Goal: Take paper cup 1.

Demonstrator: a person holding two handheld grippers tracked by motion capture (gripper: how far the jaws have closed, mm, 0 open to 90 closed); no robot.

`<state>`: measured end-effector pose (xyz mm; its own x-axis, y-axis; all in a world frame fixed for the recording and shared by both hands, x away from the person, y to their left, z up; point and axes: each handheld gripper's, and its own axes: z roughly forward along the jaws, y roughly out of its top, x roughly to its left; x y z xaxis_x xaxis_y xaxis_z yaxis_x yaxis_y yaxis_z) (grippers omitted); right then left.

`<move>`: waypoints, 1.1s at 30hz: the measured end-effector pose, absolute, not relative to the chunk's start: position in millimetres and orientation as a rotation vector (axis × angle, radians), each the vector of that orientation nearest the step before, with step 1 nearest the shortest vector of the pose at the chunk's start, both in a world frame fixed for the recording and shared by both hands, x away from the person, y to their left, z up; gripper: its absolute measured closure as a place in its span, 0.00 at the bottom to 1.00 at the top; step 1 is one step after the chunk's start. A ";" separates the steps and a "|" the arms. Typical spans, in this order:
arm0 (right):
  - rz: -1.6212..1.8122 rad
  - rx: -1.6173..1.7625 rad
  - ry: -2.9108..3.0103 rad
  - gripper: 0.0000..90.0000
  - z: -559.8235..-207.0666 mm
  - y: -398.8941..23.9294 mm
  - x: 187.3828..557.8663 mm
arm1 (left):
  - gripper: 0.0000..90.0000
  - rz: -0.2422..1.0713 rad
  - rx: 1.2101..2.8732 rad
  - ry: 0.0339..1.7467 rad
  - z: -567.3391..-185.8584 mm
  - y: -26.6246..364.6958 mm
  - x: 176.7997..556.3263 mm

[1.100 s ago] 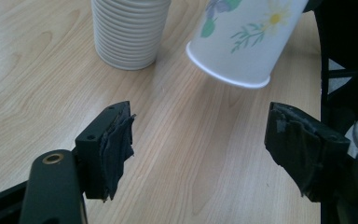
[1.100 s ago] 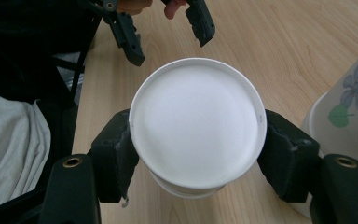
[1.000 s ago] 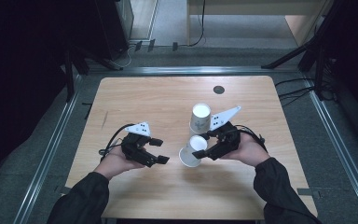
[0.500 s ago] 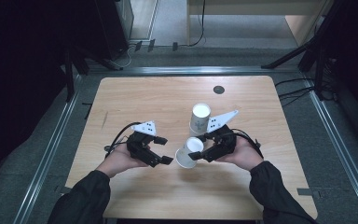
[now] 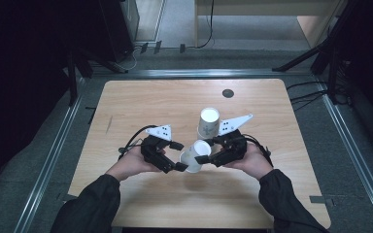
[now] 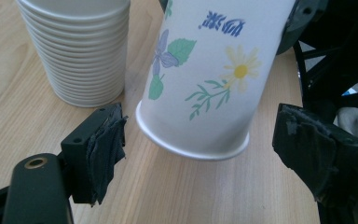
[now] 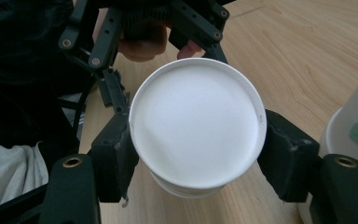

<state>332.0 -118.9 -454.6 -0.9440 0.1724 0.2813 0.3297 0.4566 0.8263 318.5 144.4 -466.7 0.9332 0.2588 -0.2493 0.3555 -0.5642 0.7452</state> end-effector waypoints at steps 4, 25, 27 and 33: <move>-1.493 -0.438 -2.538 0.38 -455.7 -116.1 331.2 | 0.19 -0.157 2.189 0.427 -467.8 142.0 319.0; -1.501 -0.405 -2.484 0.39 -456.0 -108.0 329.1 | 0.27 -0.146 2.187 0.363 -468.9 133.9 315.1; -1.500 -0.404 -2.484 0.39 -456.1 -107.7 329.4 | 0.28 -0.145 2.187 0.359 -468.9 133.7 314.6; -1.496 -0.417 -2.477 0.39 -456.0 -108.2 330.1 | 0.30 -0.140 2.181 0.355 -468.3 133.6 314.0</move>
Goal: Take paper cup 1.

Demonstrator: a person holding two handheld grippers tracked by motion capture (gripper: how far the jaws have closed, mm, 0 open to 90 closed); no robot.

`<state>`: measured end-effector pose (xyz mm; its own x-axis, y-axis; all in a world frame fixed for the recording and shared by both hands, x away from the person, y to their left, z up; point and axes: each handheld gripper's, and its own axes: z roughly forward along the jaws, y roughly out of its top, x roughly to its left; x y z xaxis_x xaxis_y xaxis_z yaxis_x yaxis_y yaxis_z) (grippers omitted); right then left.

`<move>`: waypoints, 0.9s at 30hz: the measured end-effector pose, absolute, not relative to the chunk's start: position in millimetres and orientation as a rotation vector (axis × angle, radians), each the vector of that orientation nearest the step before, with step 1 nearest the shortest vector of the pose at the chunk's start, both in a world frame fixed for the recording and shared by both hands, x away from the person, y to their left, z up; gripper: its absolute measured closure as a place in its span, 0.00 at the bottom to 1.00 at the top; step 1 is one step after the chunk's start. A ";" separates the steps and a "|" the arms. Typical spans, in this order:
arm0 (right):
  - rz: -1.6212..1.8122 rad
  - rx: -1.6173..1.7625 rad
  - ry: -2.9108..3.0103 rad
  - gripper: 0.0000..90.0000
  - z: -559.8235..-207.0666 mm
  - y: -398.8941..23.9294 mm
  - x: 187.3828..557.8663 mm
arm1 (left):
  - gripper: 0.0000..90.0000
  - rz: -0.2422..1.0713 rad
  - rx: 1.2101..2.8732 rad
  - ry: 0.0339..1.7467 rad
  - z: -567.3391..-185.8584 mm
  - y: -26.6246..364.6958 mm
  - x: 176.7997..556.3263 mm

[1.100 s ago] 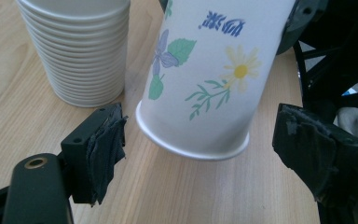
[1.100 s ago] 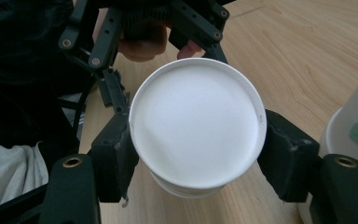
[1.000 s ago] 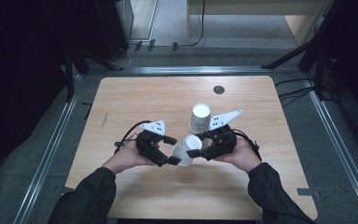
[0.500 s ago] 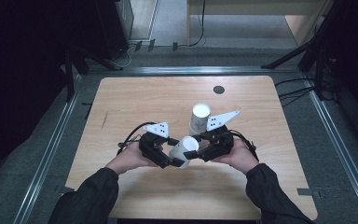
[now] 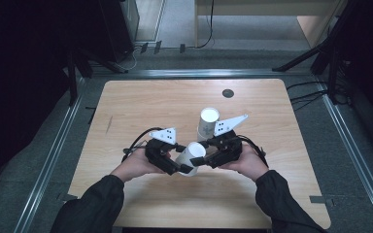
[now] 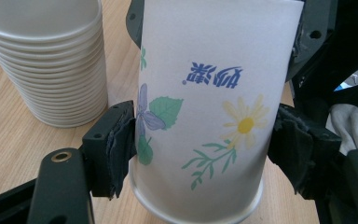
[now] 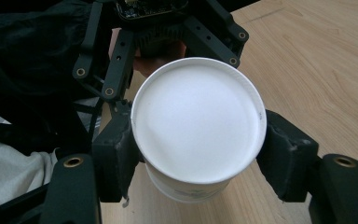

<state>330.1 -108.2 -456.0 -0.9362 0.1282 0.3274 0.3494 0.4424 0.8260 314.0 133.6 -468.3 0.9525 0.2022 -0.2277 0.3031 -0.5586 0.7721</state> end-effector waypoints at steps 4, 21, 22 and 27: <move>-1.497 -0.420 -2.474 0.39 -455.7 -108.5 330.4 | 0.32 -0.131 2.176 0.346 -467.6 134.0 313.5; -1.497 -0.440 -2.457 0.30 -454.7 -108.0 330.9 | 0.34 -0.128 2.184 0.326 -466.8 134.6 312.2; -1.507 -0.445 -2.467 0.28 -454.0 -108.5 331.0 | 0.34 -0.132 2.184 0.328 -466.6 135.0 312.2; -1.512 -0.457 -2.475 0.26 -452.4 -112.3 330.9 | 0.34 -0.138 2.166 0.345 -464.4 139.5 313.2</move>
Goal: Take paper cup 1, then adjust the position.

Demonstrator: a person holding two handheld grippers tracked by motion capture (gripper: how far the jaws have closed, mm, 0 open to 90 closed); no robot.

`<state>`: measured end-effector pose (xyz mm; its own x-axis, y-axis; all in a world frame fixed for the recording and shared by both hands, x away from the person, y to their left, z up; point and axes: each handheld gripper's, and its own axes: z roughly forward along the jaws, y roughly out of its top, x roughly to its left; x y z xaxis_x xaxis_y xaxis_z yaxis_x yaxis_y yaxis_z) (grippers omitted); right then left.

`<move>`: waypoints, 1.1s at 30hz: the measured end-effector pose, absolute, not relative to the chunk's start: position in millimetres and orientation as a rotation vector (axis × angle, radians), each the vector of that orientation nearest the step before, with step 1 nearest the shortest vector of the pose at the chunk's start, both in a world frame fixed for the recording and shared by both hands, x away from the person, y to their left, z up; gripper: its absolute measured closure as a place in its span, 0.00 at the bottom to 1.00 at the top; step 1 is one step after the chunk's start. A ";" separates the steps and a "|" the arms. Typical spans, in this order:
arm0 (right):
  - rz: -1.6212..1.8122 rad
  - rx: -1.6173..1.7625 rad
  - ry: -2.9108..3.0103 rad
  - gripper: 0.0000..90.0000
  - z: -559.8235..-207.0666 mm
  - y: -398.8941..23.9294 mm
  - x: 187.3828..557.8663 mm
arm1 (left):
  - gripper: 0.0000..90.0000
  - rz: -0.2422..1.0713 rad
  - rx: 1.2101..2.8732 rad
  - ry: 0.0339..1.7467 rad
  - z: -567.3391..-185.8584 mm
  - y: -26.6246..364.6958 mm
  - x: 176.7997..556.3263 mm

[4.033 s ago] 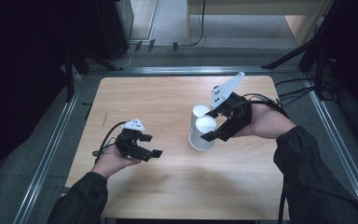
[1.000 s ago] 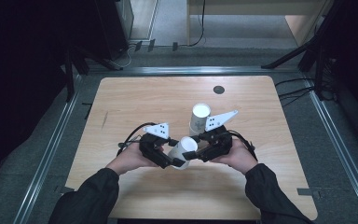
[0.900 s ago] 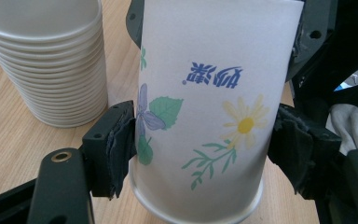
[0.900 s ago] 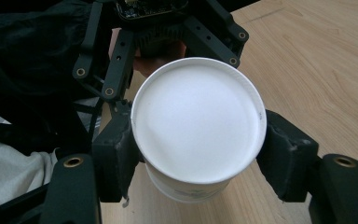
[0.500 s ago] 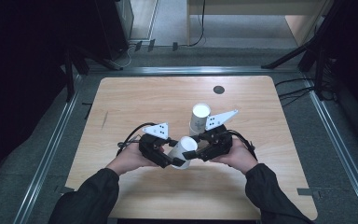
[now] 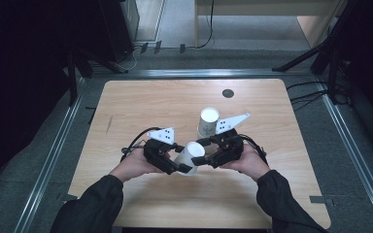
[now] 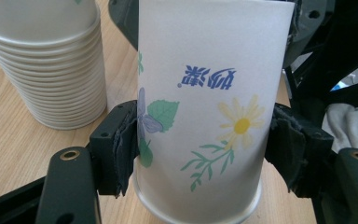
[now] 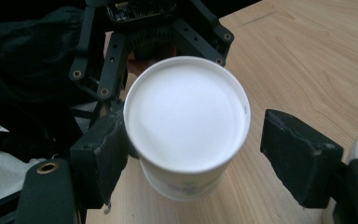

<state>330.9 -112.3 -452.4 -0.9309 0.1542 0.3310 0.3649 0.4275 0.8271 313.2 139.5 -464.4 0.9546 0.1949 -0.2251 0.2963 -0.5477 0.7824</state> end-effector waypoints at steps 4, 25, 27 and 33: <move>-1.515 -0.465 -2.510 0.26 -450.4 -121.2 329.4 | 0.34 -0.123 2.182 0.352 -461.0 143.5 314.5; -1.406 -0.445 -2.733 0.27 -466.1 -130.2 311.9 | 0.34 -0.063 2.395 0.355 -451.4 144.9 309.5; -1.398 -0.449 -2.737 0.27 -466.5 -129.7 311.7 | 0.34 -0.070 2.421 0.346 -450.0 143.6 311.0; -1.403 -0.442 -2.740 0.27 -467.3 -127.0 313.3 | 0.34 -0.074 2.532 0.297 -445.6 135.5 312.9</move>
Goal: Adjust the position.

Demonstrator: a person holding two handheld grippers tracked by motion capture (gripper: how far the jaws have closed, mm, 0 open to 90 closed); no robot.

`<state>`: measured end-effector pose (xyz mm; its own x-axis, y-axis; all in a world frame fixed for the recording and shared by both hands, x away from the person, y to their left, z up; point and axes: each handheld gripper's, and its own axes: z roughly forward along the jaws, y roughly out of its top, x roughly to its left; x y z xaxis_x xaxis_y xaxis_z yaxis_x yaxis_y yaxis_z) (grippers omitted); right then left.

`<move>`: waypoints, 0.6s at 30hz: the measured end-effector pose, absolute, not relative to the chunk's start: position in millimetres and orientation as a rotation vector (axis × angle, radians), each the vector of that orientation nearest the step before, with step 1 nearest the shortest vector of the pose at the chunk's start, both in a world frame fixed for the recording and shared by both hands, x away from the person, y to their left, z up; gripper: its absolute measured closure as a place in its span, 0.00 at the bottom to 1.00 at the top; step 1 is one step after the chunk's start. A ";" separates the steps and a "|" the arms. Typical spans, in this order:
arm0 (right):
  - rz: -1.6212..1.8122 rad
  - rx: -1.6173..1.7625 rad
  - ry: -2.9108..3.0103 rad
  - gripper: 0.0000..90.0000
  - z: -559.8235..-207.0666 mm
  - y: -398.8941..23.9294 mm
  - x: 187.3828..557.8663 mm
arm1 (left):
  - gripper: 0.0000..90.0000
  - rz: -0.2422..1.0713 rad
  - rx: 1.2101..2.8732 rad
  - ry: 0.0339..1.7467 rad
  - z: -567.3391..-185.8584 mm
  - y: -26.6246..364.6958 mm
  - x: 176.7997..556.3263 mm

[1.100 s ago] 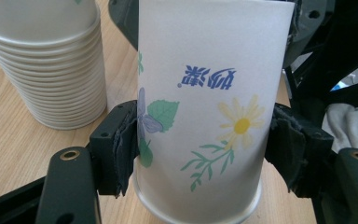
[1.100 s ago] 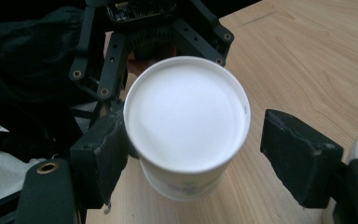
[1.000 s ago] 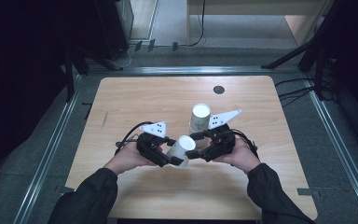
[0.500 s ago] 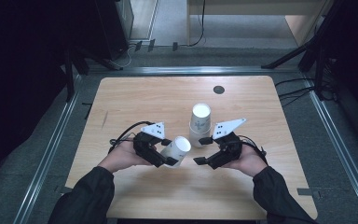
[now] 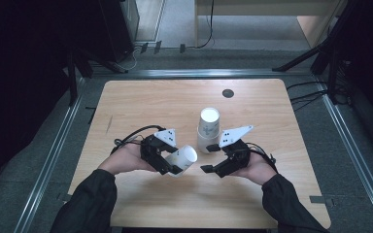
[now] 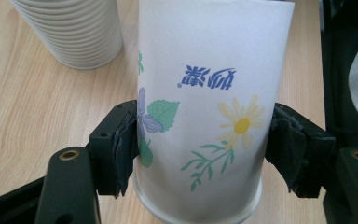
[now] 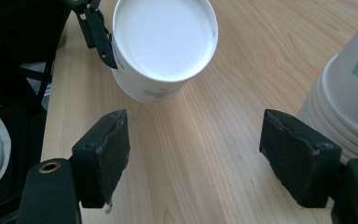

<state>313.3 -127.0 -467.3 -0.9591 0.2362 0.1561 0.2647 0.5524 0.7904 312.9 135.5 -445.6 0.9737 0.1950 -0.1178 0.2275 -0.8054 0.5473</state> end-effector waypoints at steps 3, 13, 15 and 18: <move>-1.404 -0.441 -2.730 0.27 -467.2 -124.8 313.2 | 0.34 -0.051 2.575 0.263 -442.0 131.7 313.9; -1.425 -0.397 -2.721 0.27 -467.0 -117.5 312.1 | 0.34 -0.009 2.683 0.175 -422.2 119.8 320.8; -1.433 -0.387 -2.716 0.27 -466.8 -116.5 312.1 | 0.34 -0.008 2.725 0.155 -420.4 117.1 320.4; -1.438 -0.375 -2.709 0.27 -467.4 -113.1 311.6 | 0.34 0.002 2.764 0.114 -419.3 113.7 319.5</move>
